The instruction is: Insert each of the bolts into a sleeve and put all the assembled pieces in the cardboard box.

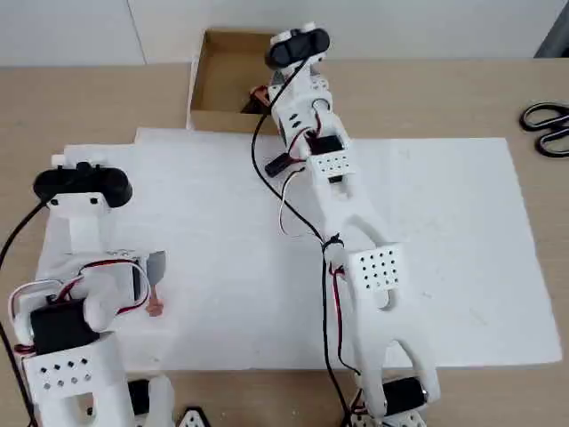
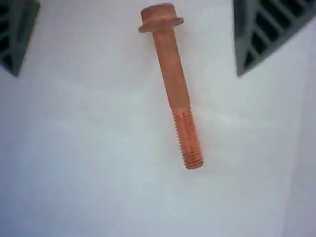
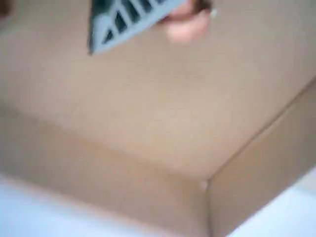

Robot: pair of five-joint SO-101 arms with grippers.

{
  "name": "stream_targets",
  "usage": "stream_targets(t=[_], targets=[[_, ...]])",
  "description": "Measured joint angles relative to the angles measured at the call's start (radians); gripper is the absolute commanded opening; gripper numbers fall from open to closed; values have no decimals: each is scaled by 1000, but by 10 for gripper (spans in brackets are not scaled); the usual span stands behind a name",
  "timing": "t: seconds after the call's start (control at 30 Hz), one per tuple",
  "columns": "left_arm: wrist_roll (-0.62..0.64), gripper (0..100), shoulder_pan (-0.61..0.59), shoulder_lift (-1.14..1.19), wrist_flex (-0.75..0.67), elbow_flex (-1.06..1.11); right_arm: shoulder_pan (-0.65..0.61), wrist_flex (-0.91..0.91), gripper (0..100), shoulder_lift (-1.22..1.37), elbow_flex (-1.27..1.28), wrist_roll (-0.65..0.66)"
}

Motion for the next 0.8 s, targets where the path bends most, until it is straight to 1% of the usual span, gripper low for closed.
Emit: stream_targets(t=[0.1, 0.23, 0.43, 0.57, 0.67, 0.8], targets=[[0, 261, 0, 0, 0, 0, 6, 100, 146, 0, -100, 0], [0, 261, 0, 0, 0, 0, 6, 281, 145, 0, -293, 0], [0, 261, 0, 0, 0, 0, 6, 663, 144, -2, -608, 0], [0, 261, 0, 0, 0, 0, -9, 899, 144, -2, -647, 0], [0, 261, 0, 0, 0, 0, -25, 1025, 144, -2, -649, -8], [6, 261, 0, 0, 0, 0, -46, 1138, 144, -2, -651, -100]])
